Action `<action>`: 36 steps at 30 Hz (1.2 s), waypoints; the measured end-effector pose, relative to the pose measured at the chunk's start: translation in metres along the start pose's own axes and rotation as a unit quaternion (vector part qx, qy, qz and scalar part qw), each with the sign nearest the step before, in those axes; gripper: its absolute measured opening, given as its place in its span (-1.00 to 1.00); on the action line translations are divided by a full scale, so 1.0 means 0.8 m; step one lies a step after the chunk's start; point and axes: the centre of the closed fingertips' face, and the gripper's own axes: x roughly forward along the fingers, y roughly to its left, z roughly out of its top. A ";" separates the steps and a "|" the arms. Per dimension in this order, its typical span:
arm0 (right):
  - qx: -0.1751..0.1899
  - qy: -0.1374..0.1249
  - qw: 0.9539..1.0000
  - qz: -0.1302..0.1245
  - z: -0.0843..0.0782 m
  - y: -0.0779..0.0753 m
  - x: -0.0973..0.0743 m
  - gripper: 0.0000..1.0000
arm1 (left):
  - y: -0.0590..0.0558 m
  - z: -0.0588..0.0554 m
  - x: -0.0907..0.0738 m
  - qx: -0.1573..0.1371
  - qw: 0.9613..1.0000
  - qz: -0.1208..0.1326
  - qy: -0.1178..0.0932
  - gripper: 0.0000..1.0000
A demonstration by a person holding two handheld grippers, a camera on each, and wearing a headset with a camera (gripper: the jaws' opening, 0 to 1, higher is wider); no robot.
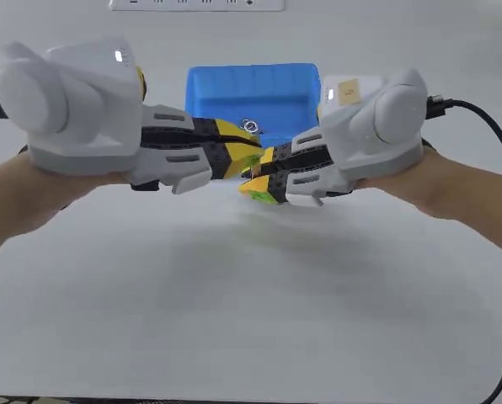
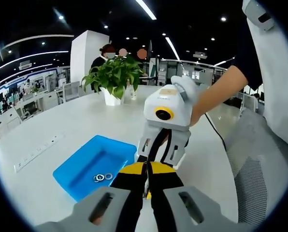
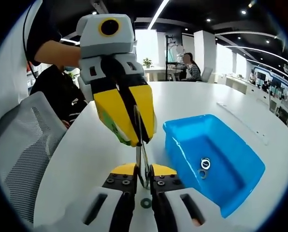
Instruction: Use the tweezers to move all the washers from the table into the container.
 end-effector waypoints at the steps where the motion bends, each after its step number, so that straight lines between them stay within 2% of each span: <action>1: -0.002 0.001 1.000 0.000 0.000 0.000 0.000 -0.77 | -0.001 0.000 0.000 0.009 1.000 -0.001 0.002 -0.89; 3: -0.003 0.008 1.000 0.011 -0.001 0.005 -0.001 -0.74 | -0.007 0.000 0.001 0.015 1.000 -0.011 0.007 -0.90; 5: -0.003 0.013 1.000 0.025 -0.002 0.011 -0.002 -0.63 | -0.005 0.000 0.001 0.015 1.000 -0.008 0.009 -0.90; 7: -0.007 0.015 1.000 0.025 -0.002 0.010 -0.003 -0.63 | -0.003 0.000 -0.001 0.016 1.000 -0.008 0.011 -0.90; 15: -0.016 0.024 0.999 0.030 -0.005 0.007 -0.002 -0.76 | -0.008 0.000 -0.001 0.021 0.999 -0.017 0.017 -0.90; 20: -0.038 0.028 0.998 0.034 -0.006 0.007 -0.003 -0.79 | -0.009 0.001 0.001 0.019 0.999 -0.018 0.019 -0.90; 23: -0.051 0.024 0.998 0.030 -0.006 0.007 -0.004 -0.81 | -0.009 0.002 0.001 -0.008 1.000 -0.016 0.018 -0.89; 28: -0.041 0.013 0.999 0.018 -0.005 0.005 -0.004 -0.82 | -0.010 0.004 0.003 -0.027 0.999 -0.016 0.012 -0.79; 33: -0.038 0.010 0.999 0.015 -0.003 0.007 -0.003 -0.82 | -0.011 0.004 0.002 -0.035 0.999 -0.012 0.009 -0.66; 36: -0.036 0.003 0.999 0.014 0.003 0.007 -0.003 -0.82 | -0.006 0.008 -0.002 -0.043 0.999 -0.003 -0.002 -0.63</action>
